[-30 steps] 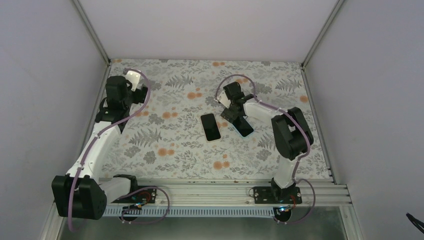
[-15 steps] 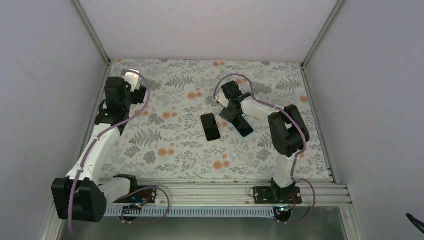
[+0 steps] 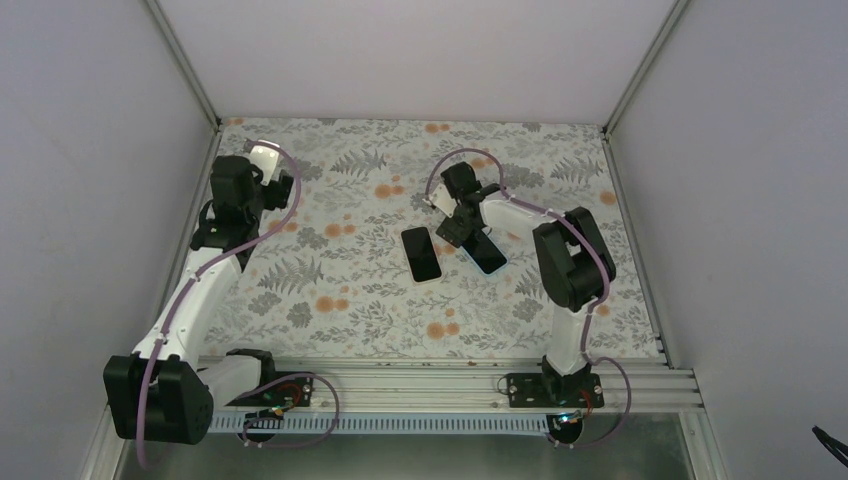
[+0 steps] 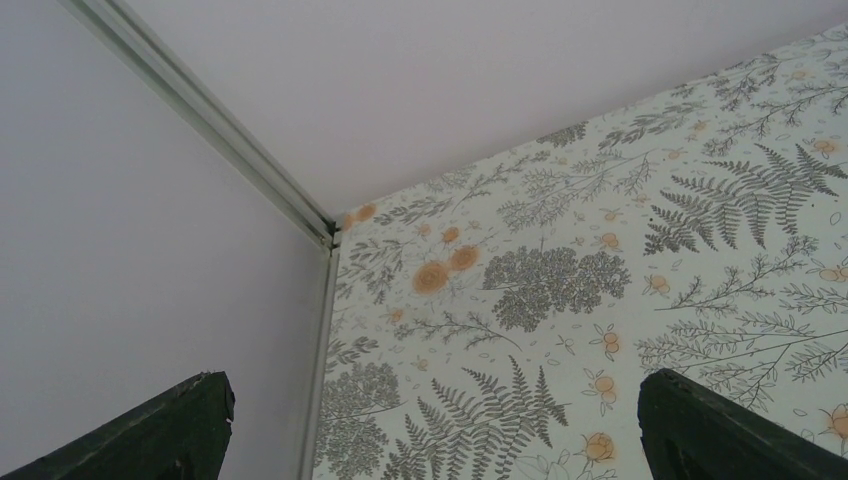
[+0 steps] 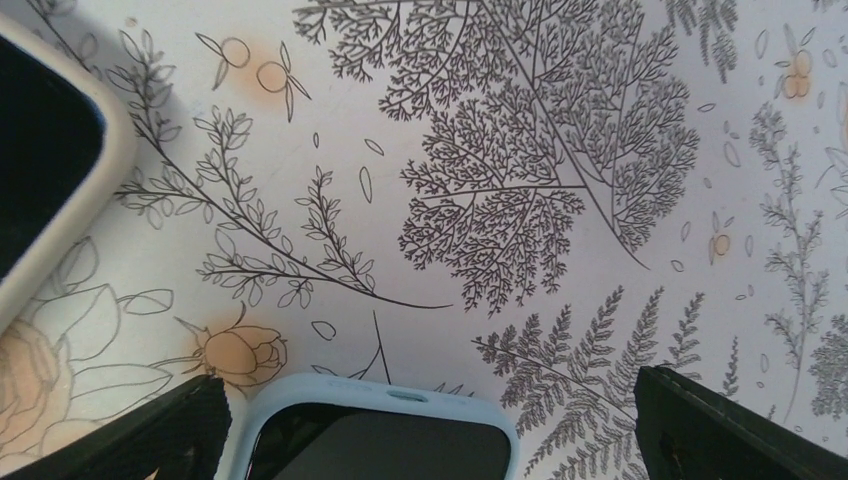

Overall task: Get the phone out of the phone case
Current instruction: Adjust the phone at the center of the board.

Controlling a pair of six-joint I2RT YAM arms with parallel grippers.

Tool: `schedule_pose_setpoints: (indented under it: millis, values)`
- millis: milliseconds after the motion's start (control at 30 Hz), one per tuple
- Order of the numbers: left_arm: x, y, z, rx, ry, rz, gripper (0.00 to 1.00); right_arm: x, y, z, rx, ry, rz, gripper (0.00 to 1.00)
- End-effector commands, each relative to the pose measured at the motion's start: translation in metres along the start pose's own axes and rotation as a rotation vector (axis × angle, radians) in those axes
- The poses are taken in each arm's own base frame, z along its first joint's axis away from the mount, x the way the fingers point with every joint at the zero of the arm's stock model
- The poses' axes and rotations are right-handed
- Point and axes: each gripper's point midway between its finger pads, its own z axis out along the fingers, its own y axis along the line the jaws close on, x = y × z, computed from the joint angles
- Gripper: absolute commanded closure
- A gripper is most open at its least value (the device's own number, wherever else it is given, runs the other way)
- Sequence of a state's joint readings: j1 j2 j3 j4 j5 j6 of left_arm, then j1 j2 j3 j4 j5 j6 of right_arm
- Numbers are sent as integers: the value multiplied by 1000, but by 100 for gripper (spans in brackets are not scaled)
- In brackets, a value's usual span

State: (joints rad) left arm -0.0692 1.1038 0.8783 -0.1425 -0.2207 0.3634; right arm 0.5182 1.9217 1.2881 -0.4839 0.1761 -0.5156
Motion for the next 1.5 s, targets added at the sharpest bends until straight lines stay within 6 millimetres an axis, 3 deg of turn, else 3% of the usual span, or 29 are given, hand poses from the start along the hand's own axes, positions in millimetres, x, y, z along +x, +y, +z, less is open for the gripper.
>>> schedule_pose_setpoints:
  millis: [0, 333, 733, 967, 1267, 1467]
  values:
    - [-4, 5, 0, -24, -21, 6, 0, -2, -2, 9, 35, 14, 16, 0]
    - [-5, 1, -1, 1, -38, 16, 0, 19, -33, 12, 120, 52, 70, 0]
    - [-6, -1, -1, 14, -31, 19, 0, 85, -67, 12, 123, 133, 162, 0]
    - [-5, -2, 0, 19, -26, 21, 0, 129, -63, 8, 80, 176, 185, 0]
    - [-4, -7, -2, 46, -30, 29, 0, 174, -39, -14, 43, 212, 181, 0]
    - [-7, -11, -5, 74, -41, 34, 0, 188, -23, -34, 10, 215, 176, 0]
